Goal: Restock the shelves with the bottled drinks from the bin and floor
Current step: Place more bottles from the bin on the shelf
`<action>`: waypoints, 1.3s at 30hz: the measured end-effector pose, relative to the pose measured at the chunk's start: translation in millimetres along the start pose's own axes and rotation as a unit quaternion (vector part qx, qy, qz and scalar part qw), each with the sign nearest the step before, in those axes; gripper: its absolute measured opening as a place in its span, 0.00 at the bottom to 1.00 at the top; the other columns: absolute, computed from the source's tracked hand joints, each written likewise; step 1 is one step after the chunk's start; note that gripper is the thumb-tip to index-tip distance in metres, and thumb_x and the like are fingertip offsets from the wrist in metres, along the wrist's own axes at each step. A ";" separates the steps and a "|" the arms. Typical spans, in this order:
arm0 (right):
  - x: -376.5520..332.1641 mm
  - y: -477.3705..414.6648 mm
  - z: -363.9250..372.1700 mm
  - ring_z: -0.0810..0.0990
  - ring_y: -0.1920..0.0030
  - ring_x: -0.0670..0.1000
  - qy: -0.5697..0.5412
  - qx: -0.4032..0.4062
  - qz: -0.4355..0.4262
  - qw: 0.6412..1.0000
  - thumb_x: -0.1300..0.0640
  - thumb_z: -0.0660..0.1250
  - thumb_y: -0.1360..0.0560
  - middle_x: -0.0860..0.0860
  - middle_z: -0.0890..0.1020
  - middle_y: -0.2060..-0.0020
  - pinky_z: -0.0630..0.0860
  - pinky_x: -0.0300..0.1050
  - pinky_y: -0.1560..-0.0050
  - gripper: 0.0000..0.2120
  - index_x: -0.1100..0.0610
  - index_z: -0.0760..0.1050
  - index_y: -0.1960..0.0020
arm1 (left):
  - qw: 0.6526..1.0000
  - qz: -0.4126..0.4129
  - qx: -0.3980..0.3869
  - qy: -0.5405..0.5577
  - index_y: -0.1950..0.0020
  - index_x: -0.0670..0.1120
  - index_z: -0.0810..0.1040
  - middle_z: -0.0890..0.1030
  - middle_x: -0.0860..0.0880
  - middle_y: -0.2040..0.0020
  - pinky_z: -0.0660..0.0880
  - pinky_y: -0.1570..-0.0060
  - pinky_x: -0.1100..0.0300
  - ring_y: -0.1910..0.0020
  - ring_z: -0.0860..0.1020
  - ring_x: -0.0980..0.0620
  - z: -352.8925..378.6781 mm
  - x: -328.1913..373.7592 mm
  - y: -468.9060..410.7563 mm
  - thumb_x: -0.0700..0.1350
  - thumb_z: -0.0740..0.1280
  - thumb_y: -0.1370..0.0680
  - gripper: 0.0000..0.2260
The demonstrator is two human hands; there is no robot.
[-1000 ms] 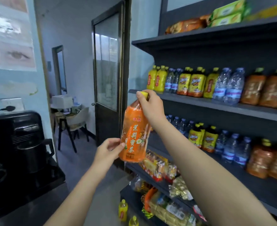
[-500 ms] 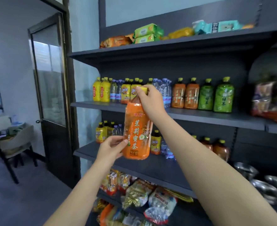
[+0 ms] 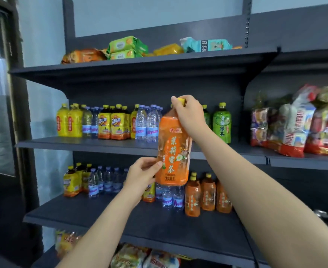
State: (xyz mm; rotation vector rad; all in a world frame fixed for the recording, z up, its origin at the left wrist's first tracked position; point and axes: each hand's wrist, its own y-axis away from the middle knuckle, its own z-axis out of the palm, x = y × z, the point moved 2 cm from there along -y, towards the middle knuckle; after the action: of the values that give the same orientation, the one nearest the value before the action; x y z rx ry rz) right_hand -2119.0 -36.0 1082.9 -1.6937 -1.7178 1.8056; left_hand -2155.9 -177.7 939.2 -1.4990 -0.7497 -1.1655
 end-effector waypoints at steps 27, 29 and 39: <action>127.2 -219.4 137.3 0.75 0.48 0.51 0.120 0.114 0.047 0.985 0.46 0.59 0.21 0.54 0.78 0.47 0.69 0.41 0.52 0.20 0.60 0.72 0.38 | 0.980 0.046 -0.174 -0.087 0.46 0.46 0.75 0.77 0.53 0.50 0.77 0.43 0.50 0.47 0.78 0.52 17.5 -56.3 -335.1 0.48 0.67 0.24 0.10; 144.2 -227.8 144.4 0.76 0.47 0.53 0.123 0.113 0.055 0.984 0.46 0.59 0.21 0.56 0.79 0.46 0.69 0.42 0.52 0.21 0.61 0.72 0.38 | 0.978 0.037 -0.178 -0.101 0.46 0.46 0.74 0.77 0.51 0.48 0.77 0.43 0.49 0.46 0.77 0.50 23.9 -65.1 -350.7 0.47 0.66 0.23 0.09; 195.9 -257.0 181.3 0.78 0.51 0.52 0.112 0.118 0.059 0.985 0.47 0.65 0.24 0.56 0.82 0.50 0.66 0.36 0.59 0.19 0.62 0.77 0.44 | 0.977 -0.008 -0.170 -0.131 0.41 0.41 0.70 0.76 0.45 0.46 0.77 0.44 0.46 0.44 0.77 0.46 40.7 -95.6 -384.7 0.46 0.64 0.21 0.12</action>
State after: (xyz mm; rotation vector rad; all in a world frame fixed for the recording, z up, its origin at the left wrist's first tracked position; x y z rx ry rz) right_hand -2469.1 82.3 1109.0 -1.8460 -1.2849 1.7086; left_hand -2522.5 -28.4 985.0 -1.9647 -0.7645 -1.1613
